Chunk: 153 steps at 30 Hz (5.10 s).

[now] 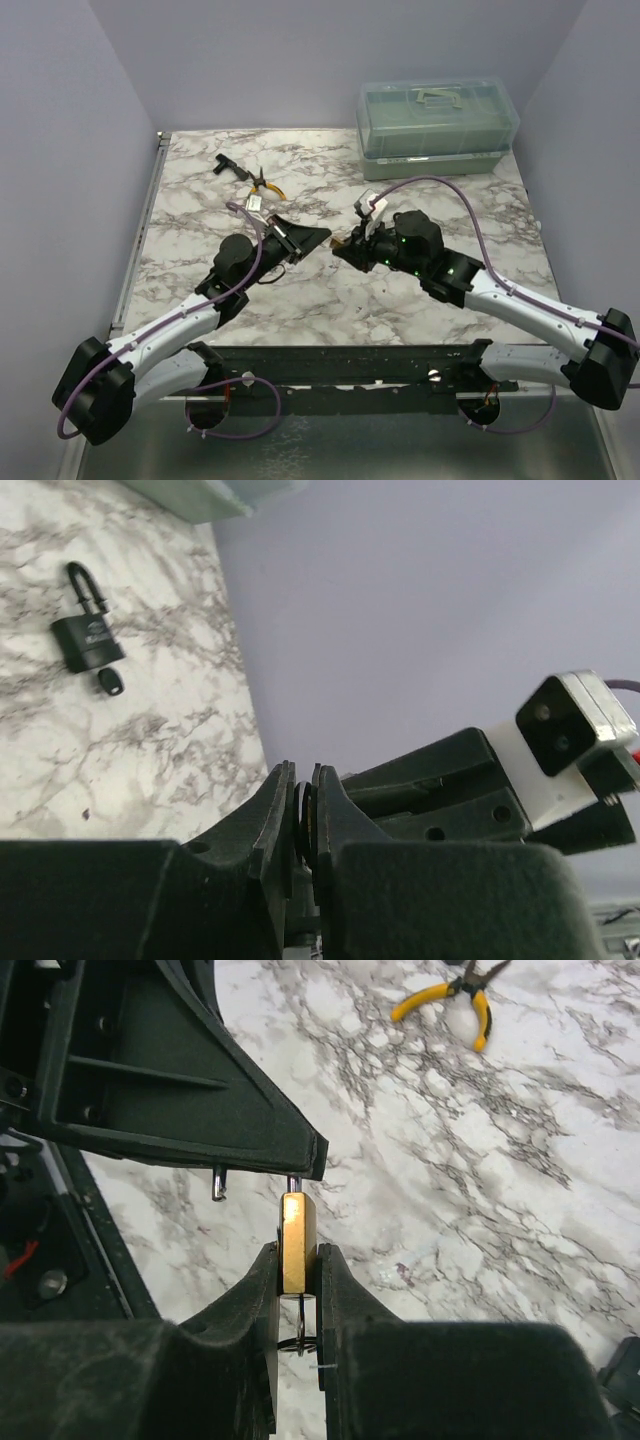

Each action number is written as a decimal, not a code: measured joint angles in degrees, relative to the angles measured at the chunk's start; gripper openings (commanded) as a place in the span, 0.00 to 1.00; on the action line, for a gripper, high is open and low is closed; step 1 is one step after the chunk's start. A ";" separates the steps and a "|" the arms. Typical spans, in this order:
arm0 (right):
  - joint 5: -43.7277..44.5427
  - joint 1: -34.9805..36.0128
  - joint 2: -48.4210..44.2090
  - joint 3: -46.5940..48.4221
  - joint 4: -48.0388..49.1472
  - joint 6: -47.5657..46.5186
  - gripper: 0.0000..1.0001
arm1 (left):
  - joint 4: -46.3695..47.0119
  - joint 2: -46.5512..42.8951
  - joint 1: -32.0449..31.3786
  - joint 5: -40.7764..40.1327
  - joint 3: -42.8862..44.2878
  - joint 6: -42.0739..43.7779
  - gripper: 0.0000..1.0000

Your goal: Unlock with the key

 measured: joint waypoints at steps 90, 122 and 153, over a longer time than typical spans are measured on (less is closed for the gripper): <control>39.19 10.16 39.28 13.03 -16.55 -4.33 0.61 | -76.63 -6.25 14.84 -22.25 26.53 42.10 0.50; 9.35 -7.30 11.61 4.55 -8.72 15.96 1.00 | -72.91 -11.93 16.02 -16.31 25.24 43.85 0.88; 35.78 -7.30 -25.94 -11.43 0.04 12.70 1.00 | -62.71 -17.73 16.02 -24.39 20.96 48.65 0.89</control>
